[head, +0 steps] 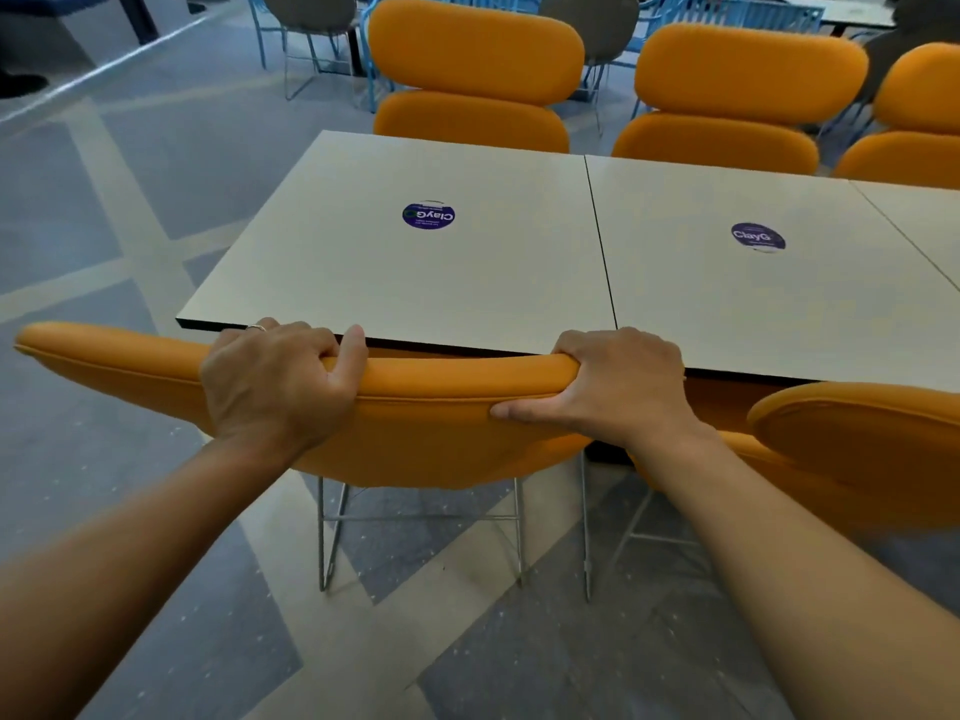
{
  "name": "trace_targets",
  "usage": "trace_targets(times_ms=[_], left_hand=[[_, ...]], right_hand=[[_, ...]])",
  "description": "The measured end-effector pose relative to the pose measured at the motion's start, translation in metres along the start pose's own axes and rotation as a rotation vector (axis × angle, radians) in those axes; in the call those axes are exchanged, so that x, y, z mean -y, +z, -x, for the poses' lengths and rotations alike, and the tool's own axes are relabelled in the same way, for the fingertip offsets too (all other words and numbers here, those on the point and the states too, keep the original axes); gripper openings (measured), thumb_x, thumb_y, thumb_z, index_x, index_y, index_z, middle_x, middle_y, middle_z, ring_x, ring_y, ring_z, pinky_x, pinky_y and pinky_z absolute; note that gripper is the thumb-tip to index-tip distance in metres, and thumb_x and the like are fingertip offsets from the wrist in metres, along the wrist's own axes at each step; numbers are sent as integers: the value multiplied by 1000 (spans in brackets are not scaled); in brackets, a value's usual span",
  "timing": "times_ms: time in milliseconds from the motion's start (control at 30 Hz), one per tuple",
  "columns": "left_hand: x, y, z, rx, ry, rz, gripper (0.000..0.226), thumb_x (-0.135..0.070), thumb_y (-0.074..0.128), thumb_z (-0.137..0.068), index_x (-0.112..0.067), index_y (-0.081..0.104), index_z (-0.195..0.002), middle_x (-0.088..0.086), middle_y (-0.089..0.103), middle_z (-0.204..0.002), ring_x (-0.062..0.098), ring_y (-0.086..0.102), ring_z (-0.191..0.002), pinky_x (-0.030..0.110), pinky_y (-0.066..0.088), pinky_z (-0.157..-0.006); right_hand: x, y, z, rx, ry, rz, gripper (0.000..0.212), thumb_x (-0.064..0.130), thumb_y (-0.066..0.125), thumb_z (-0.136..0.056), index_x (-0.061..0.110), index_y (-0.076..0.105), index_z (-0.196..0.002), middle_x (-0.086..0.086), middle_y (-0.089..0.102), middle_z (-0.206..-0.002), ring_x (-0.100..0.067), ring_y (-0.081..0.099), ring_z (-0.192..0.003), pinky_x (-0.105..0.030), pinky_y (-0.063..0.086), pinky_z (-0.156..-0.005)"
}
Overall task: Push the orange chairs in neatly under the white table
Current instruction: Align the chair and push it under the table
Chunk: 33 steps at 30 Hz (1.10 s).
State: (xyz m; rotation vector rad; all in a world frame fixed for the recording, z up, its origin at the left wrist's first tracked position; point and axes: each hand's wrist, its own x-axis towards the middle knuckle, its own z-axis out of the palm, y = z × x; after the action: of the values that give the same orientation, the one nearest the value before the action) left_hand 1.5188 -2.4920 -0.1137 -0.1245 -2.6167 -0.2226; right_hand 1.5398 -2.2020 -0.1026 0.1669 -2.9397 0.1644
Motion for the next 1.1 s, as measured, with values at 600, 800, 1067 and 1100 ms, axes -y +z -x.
trace_targets(times_ms=[600,800,1067,1100], left_hand=[[106,-11,-16,8,124,56,59,-50,31,-92,-14,72,-69,5,62,-59,23,49,-60,31,30,-59],[108,-17,-12,89,79,36,63,-53,27,-91,-15,74,-74,1,50,-56,21,46,-59,36,36,-68],[76,-24,3,120,-6,41,66,-55,25,-91,-17,74,-68,-2,38,-51,19,42,-59,39,35,-76],[71,-24,5,112,-1,37,67,-56,25,-91,-18,73,-65,-3,37,-49,17,40,-56,37,32,-74]], right_hand=[[118,17,20,-128,87,13,86,107,28,-55,26,55,-64,11,52,-56,-8,50,-52,-26,37,-55],[123,14,22,-106,84,38,91,108,24,-54,25,58,-67,12,55,-59,-8,53,-52,-28,47,-52],[89,9,21,-53,-2,35,96,108,21,-53,26,65,-78,13,64,-72,-10,59,-62,-32,54,-58],[83,7,23,-50,-7,29,95,108,22,-54,27,64,-79,12,65,-72,-10,60,-62,-31,54,-59]])
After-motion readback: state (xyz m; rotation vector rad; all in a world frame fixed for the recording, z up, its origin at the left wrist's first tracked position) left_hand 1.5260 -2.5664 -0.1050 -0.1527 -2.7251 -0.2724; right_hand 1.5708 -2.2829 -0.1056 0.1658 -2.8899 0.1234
